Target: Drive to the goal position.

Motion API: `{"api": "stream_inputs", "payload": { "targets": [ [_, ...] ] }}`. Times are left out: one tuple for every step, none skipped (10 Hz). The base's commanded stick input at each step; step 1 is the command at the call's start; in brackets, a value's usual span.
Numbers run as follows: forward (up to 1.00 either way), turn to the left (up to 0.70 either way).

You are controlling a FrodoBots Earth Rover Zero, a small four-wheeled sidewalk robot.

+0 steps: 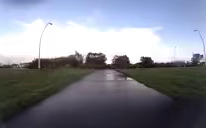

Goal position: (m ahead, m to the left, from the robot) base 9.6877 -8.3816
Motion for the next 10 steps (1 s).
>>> {"api": "stream_inputs", "payload": {
  "targets": [
    [0.45, 0.0],
    [0.45, 0.0],
    [0.45, 0.0],
    [0.45, 0.0],
    [0.45, 0.0],
    [0.45, 0.0],
    [0.45, 0.0],
    [0.45, 0.0],
    [0.45, 0.0],
    [0.45, 0.0]
  ]
}}
